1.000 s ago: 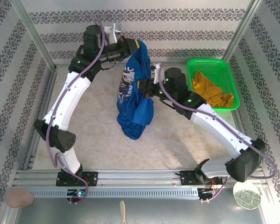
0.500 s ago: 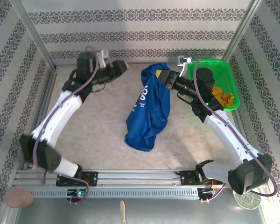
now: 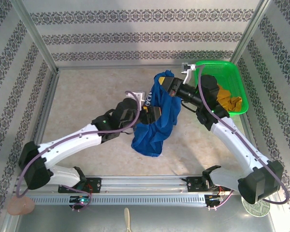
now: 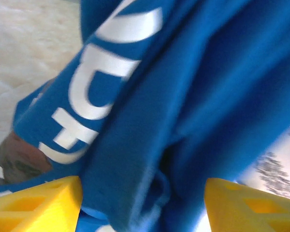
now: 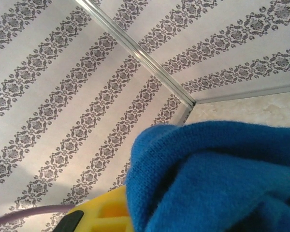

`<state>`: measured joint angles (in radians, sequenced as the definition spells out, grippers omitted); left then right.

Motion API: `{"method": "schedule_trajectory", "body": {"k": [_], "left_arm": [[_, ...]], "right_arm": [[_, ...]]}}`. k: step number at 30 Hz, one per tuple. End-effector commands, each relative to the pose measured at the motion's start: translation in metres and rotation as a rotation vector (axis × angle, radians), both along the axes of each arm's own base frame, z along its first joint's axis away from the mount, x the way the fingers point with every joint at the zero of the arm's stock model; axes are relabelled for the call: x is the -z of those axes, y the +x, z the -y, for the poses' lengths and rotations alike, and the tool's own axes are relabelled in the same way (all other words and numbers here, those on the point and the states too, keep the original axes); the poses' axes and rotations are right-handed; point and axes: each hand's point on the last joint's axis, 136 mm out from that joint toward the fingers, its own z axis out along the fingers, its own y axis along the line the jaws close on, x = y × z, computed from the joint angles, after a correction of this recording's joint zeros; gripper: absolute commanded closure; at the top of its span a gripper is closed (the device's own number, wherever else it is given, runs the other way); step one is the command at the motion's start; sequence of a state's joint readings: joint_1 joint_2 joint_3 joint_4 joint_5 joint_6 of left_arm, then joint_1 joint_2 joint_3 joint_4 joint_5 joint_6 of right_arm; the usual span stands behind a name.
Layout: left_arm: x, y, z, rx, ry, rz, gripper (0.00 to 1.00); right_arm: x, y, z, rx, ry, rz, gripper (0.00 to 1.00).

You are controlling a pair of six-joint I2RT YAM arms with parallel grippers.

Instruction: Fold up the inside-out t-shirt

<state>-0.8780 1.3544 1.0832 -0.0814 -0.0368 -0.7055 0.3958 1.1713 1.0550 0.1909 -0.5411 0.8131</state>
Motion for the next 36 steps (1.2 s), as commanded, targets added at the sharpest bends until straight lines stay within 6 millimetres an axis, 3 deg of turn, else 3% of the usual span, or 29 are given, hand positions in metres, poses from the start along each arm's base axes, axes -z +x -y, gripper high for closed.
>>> {"method": "schedule_trajectory", "body": {"k": [1,8,11,12,14,16,17,19,20,22,23,25,28,30,32,36], "left_arm": [[-0.022,0.023,-0.013,-0.136,0.035,0.113,0.33],[0.002,0.048,-0.02,-0.227,0.111,0.079,0.38],[0.001,0.063,-0.017,-0.218,0.072,0.085,0.43],[0.001,0.067,-0.011,-0.183,0.053,0.087,0.51],[0.0,0.074,0.002,-0.096,0.013,0.068,0.78],[-0.004,0.075,0.014,0.022,-0.072,0.054,0.94],[-0.011,0.075,0.015,0.075,-0.123,0.06,1.0],[-0.032,0.071,0.01,0.149,-0.21,0.078,1.0],[-0.047,0.069,0.005,0.191,-0.261,0.098,1.0],[-0.077,0.062,-0.004,0.281,-0.376,0.123,1.0],[-0.094,0.057,-0.01,0.322,-0.429,0.146,1.0],[-0.114,0.054,-0.023,0.359,-0.505,0.16,1.0],[-0.134,0.046,-0.035,0.404,-0.586,0.193,1.0],[-0.138,0.044,-0.039,0.422,-0.614,0.195,1.0],[-0.137,0.043,-0.041,0.429,-0.62,0.189,1.0],[-0.128,0.047,-0.043,0.396,-0.603,0.154,1.0]], "right_arm": [[-0.018,-0.01,0.002,0.009,0.021,0.065,1.0],[-0.024,-0.019,-0.005,-0.01,0.028,0.069,1.0],[-0.026,-0.022,-0.006,-0.01,0.035,0.07,1.0],[-0.025,-0.02,-0.005,0.0,0.034,0.067,1.0],[-0.023,-0.012,0.003,0.045,0.039,0.058,1.0],[-0.02,0.0,0.013,0.086,0.048,0.045,1.0],[-0.016,0.009,0.02,0.116,0.046,0.028,1.0],[-0.001,0.026,0.031,0.165,0.032,-0.008,1.0],[0.01,0.035,0.037,0.196,0.02,-0.035,0.88],[0.04,0.052,0.047,0.256,-0.024,-0.095,0.44],[0.057,0.059,0.052,0.286,-0.054,-0.126,0.35],[0.09,0.065,0.055,0.31,-0.108,-0.19,0.28],[0.123,0.056,0.056,0.319,-0.143,-0.249,0.26],[0.131,0.042,0.056,0.316,-0.155,-0.252,0.25],[0.13,0.023,0.057,0.316,-0.169,-0.234,0.24],[0.109,-0.015,0.054,0.311,-0.242,-0.129,0.24]]}}
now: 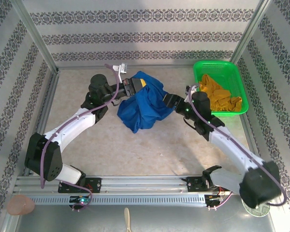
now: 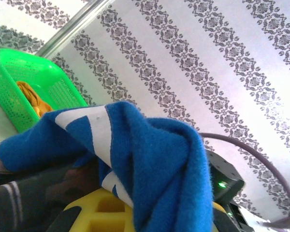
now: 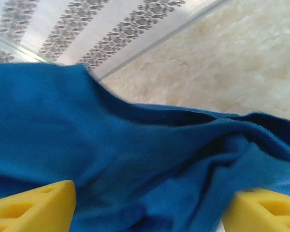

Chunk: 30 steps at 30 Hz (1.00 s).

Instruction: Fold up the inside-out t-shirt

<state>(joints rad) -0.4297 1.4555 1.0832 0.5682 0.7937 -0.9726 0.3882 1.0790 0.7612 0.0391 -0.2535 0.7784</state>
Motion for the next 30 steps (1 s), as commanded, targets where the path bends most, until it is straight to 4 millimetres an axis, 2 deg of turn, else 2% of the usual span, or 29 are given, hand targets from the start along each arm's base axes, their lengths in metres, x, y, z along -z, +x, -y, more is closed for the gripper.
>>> {"method": "schedule_trajectory", "body": {"k": [1,4,8,11,13,16,18,19,22,25,30], "left_arm": [[-0.02,-0.012,-0.006,0.036,-0.039,0.047,1.0],[-0.016,-0.009,-0.007,0.021,-0.032,0.022,1.0],[-0.014,-0.008,-0.006,0.018,-0.021,0.004,1.0],[-0.016,-0.008,-0.006,0.022,-0.017,0.0,1.0],[-0.016,-0.009,-0.006,0.023,-0.017,-0.002,1.0],[-0.02,-0.012,-0.007,0.031,-0.028,-0.001,1.0],[-0.022,-0.015,-0.007,0.045,-0.034,0.003,1.0],[-0.022,-0.017,-0.007,0.052,-0.03,0.002,1.0],[-0.018,-0.015,-0.014,0.033,-0.014,-0.005,1.0],[-0.01,-0.001,-0.034,-0.028,-0.02,-0.035,1.0],[0.022,0.038,-0.064,-0.114,0.002,-0.118,1.0]], "right_arm": [[-0.041,-0.027,0.0,-0.012,-0.085,0.172,0.24],[-0.06,-0.046,-0.014,-0.065,-0.142,0.252,0.28],[-0.077,-0.053,-0.042,-0.14,-0.181,0.304,0.32],[-0.076,-0.042,-0.061,-0.164,-0.206,0.306,0.29],[-0.075,-0.028,-0.067,-0.146,-0.219,0.303,0.26],[-0.063,-0.003,-0.073,-0.11,-0.286,0.278,0.26],[-0.053,0.013,-0.065,-0.073,-0.32,0.249,0.35],[-0.05,0.019,-0.059,-0.06,-0.309,0.239,0.47],[-0.053,0.022,-0.045,-0.089,-0.223,0.226,1.0],[-0.073,0.004,-0.039,-0.2,-0.144,0.271,1.0],[-0.108,-0.05,-0.049,-0.488,0.027,0.36,1.0]]}}
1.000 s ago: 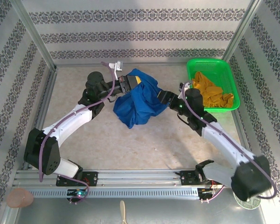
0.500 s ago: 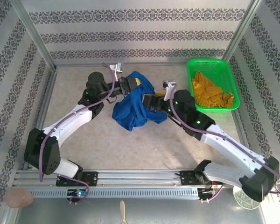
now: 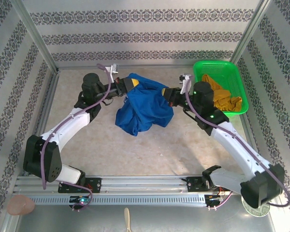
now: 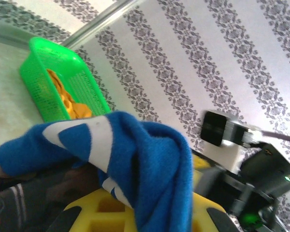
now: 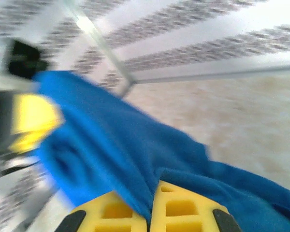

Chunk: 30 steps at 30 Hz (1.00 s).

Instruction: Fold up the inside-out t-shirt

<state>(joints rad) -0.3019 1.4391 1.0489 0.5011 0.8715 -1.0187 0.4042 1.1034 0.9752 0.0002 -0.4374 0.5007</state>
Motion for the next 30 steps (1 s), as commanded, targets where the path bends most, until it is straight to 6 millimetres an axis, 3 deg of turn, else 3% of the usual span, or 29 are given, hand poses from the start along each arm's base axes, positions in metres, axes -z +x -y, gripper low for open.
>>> {"method": "schedule_trajectory", "body": {"k": [1,3,6,11,16,19,30], "left_arm": [[0.009,0.028,-0.026,-0.078,0.006,-0.018,1.0],[0.026,0.043,-0.031,-0.096,0.034,-0.058,0.95],[0.042,0.054,-0.031,-0.101,0.065,-0.092,0.6],[0.04,0.033,-0.043,-0.161,0.04,-0.095,0.38],[0.042,-0.008,-0.056,-0.314,-0.005,-0.174,0.32],[0.054,-0.027,-0.048,-0.362,-0.016,-0.282,0.3],[0.113,-0.028,0.033,-0.24,0.136,-0.555,0.21]], "right_arm": [[-0.029,-0.049,-0.017,-0.29,0.117,0.055,1.0],[-0.041,-0.061,-0.023,-0.374,0.175,0.082,1.0],[-0.05,-0.063,-0.029,-0.425,0.239,0.089,1.0],[-0.032,-0.044,-0.026,-0.342,0.254,0.047,1.0],[-0.009,-0.036,-0.025,-0.303,0.274,0.001,1.0],[0.001,-0.037,-0.026,-0.304,0.27,-0.017,1.0],[0.047,-0.058,-0.032,-0.318,0.213,-0.102,1.0]]}}
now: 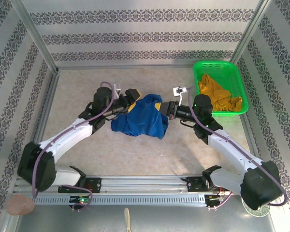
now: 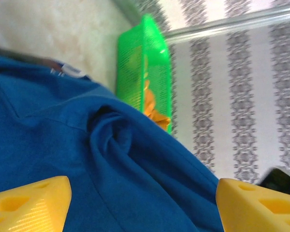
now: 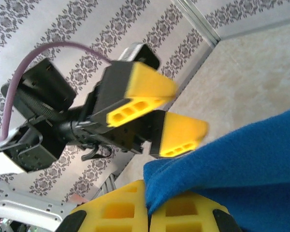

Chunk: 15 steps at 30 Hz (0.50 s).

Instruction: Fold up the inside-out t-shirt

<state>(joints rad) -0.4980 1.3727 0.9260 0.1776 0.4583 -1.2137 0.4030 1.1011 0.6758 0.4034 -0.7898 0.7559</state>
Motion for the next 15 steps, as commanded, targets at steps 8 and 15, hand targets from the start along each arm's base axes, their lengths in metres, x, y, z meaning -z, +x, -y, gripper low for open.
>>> {"method": "schedule_trajectory", "body": {"k": [8,15], "left_arm": [[0.042,-0.013,0.048,0.04,0.022,-0.155,0.24],[0.071,-0.01,0.05,0.008,-0.054,-0.114,1.0]], "right_arm": [[0.017,-0.017,-0.001,0.003,-0.035,0.012,1.0],[0.04,-0.033,-0.001,0.002,-0.064,-0.025,1.0]]}}
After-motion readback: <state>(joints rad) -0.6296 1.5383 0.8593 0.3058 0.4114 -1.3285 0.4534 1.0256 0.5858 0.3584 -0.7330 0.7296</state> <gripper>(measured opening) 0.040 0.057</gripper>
